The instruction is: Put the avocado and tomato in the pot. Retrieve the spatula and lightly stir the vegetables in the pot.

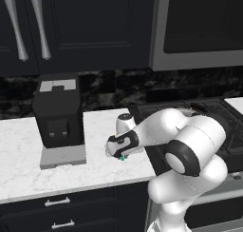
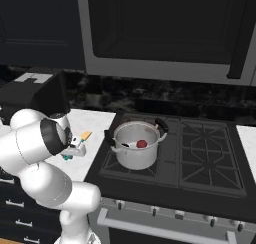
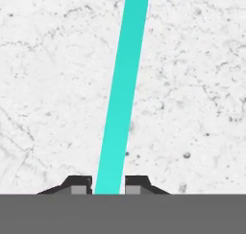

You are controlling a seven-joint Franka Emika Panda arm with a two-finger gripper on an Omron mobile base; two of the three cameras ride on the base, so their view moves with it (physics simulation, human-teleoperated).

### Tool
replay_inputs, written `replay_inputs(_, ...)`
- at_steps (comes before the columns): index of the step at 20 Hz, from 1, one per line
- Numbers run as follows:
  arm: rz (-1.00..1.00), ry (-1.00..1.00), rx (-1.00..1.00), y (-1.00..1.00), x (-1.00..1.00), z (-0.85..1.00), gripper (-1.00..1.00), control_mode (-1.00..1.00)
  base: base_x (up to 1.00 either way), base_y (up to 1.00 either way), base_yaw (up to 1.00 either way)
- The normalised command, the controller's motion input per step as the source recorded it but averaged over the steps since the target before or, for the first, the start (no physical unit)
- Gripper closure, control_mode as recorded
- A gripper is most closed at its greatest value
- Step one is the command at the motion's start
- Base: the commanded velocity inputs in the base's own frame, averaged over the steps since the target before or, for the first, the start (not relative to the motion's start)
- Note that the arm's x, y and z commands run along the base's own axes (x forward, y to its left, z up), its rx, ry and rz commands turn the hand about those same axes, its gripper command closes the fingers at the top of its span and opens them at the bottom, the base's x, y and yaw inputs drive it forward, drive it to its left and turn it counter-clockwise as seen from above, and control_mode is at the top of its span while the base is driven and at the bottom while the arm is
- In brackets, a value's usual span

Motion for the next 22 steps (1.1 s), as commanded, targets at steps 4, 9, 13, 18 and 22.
replay_inputs(4,0.0,-0.05,0.0,-0.26,-0.22,-0.87,1.0,-1.0,0.0,0.0,0.0)
replay_inputs(9,0.0,0.0,0.0,-0.25,-0.16,-0.66,1.0,-1.0,0.0,0.0,0.0)
replay_inputs(13,0.0,0.02,0.0,-0.26,-0.35,-0.21,1.0,-1.0,0.0,0.0,0.0)
replay_inputs(18,0.0,-0.12,0.0,-0.05,-0.68,0.01,1.0,-1.0,0.0,0.0,0.0)
replay_inputs(22,-0.01,-0.16,0.02,0.0,-0.61,0.31,1.0,-1.0,0.0,0.0,0.0)
